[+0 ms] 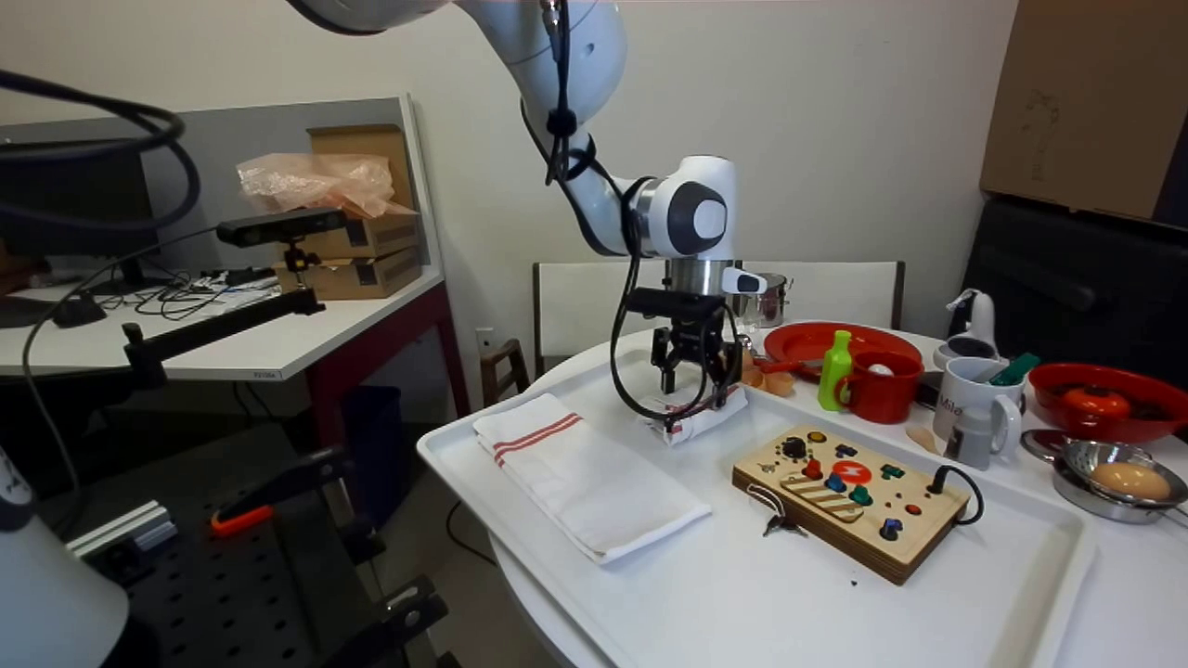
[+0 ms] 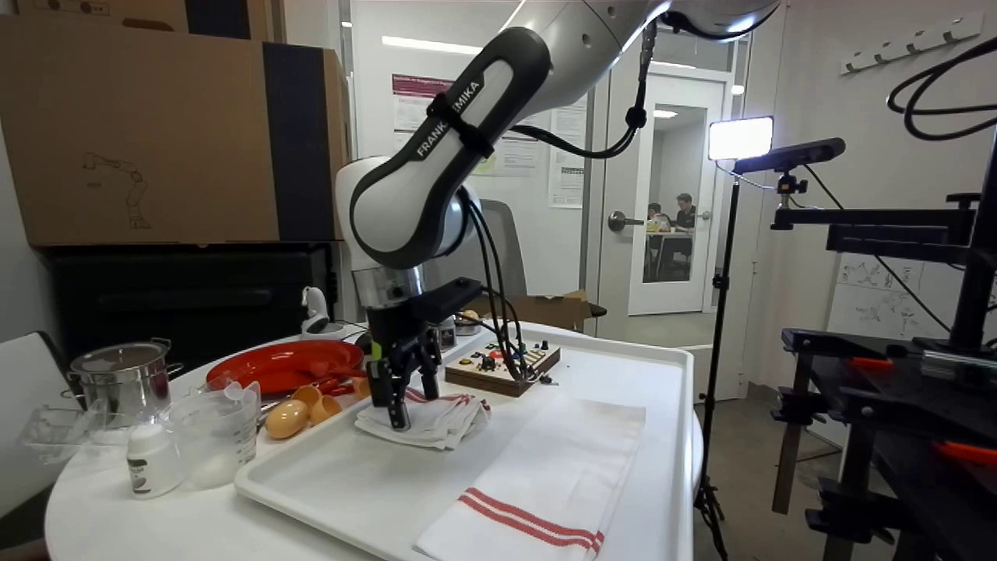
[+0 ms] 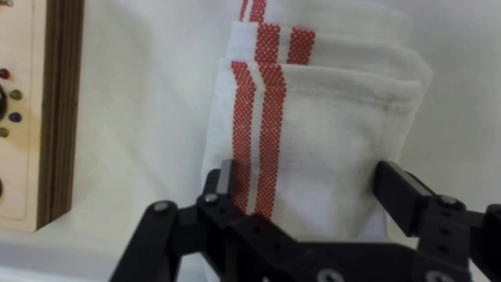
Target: Use the white towel farthest from you to wipe the tray
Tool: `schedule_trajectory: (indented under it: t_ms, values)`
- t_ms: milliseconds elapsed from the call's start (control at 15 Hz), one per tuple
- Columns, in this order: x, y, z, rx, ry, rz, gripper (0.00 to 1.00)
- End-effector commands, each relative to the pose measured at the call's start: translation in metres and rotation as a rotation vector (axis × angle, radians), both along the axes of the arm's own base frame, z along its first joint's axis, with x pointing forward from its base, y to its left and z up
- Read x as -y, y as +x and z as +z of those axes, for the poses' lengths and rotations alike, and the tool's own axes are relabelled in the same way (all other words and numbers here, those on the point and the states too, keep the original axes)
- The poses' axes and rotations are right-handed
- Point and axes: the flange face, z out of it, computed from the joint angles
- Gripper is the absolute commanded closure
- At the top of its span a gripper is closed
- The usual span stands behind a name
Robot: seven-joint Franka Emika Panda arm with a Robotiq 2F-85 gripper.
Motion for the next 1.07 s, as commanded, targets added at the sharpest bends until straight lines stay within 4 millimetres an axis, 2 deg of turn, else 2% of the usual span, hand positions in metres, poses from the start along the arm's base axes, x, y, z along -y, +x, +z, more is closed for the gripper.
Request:
schedule_trajectory:
  t_ms: [0, 267, 533, 600, 667, 733, 800, 1000]
  values:
    - [0.0, 0.007, -0.004, 0.009, -0.003, 0.016, 0.4]
    - [-0.001, 0.009, 0.001, 0.012, -0.003, 0.019, 0.72]
    - [-0.002, 0.011, 0.003, 0.012, -0.01, 0.023, 0.98]
    - [-0.002, 0.01, 0.003, 0.01, -0.009, 0.022, 1.0]
    - [-0.003, 0.01, 0.002, 0.007, -0.009, 0.023, 0.96]
    - [-0.004, 0.01, 0.001, 0.006, -0.009, 0.024, 0.99]
    - [-0.006, 0.009, 0.001, 0.005, -0.007, 0.028, 0.97]
    - [-0.019, 0.005, 0.0, 0.0, -0.009, 0.072, 0.97]
